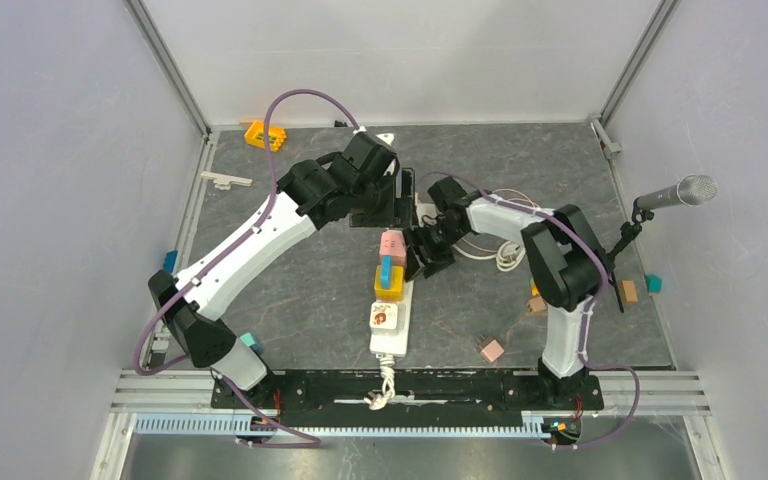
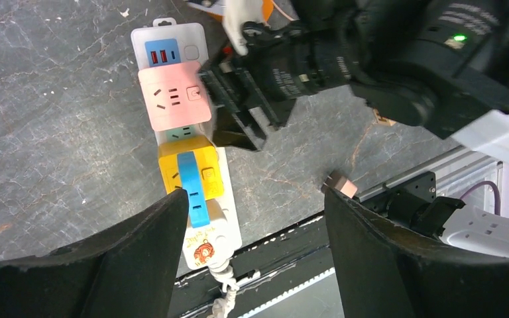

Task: Insert the plug
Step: Move the socket to the center of the board, then pick up the plug from the center of the board.

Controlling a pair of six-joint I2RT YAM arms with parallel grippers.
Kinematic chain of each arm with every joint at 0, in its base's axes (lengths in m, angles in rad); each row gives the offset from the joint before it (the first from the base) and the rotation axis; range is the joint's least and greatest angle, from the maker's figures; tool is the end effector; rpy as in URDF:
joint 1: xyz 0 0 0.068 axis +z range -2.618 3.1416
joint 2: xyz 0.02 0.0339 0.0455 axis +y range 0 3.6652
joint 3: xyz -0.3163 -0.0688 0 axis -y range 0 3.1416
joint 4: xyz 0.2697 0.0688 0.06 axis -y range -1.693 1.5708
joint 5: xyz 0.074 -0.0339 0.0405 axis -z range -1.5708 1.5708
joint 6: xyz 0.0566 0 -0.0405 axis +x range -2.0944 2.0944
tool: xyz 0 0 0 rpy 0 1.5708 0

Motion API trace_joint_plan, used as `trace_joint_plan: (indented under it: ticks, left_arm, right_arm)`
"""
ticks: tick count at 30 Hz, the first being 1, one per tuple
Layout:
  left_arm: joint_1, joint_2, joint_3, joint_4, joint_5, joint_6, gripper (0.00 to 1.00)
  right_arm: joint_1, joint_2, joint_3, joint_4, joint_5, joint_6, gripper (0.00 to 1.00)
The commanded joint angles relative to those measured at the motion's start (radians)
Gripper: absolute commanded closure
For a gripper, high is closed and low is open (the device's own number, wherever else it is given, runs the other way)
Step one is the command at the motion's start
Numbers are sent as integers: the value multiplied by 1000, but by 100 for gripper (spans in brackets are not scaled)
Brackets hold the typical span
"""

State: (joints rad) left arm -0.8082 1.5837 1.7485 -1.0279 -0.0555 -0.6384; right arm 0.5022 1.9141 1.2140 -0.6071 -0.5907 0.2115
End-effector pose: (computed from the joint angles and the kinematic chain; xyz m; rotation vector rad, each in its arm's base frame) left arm 0.2545 -0.2618 0.4340 0.1878 2.5113 -0.5633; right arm 0.3380 0.2216 0.1666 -0.5446 2.8994 0.9768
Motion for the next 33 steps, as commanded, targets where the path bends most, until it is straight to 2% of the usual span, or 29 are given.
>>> trace_joint_plan:
  ticks: [1, 4, 7, 16, 19, 23, 28, 31, 33]
  left_arm:
    - [2, -64, -10, 49, -43, 17, 18]
    - [1, -85, -26, 49, -59, 23, 15]
    - [2, -106, -49, 51, -70, 24, 14]
    - [1, -120, -99, 54, -88, 55, 10]
    - [3, -123, -83, 28, -161, 72, 1]
    - [10, -127, -47, -47, -329, 79, 0]
    - [49, -123, 4, -129, -476, 72, 0]
    - [79, -139, 7, -124, -488, 75, 0]
    - [98, -153, -3, -109, -473, 70, 0]
  right_arm:
    - [63, 112, 136, 52, -65, 20, 32]
    - [83, 160, 229, 15, -61, 15, 32]
    - [78, 139, 244, 0, -6, -3, 31]
    - [27, -79, 86, 6, 179, -77, 24]
    - [6, -197, 9, 47, 353, -77, 21]
    - [-25, -345, -47, 89, 538, -79, 16]
    - [-58, -453, -92, 105, 668, -59, 10]
    - [-77, -496, -132, 112, 705, -31, 2]
    - [-97, -523, -164, 111, 705, -5, 2]
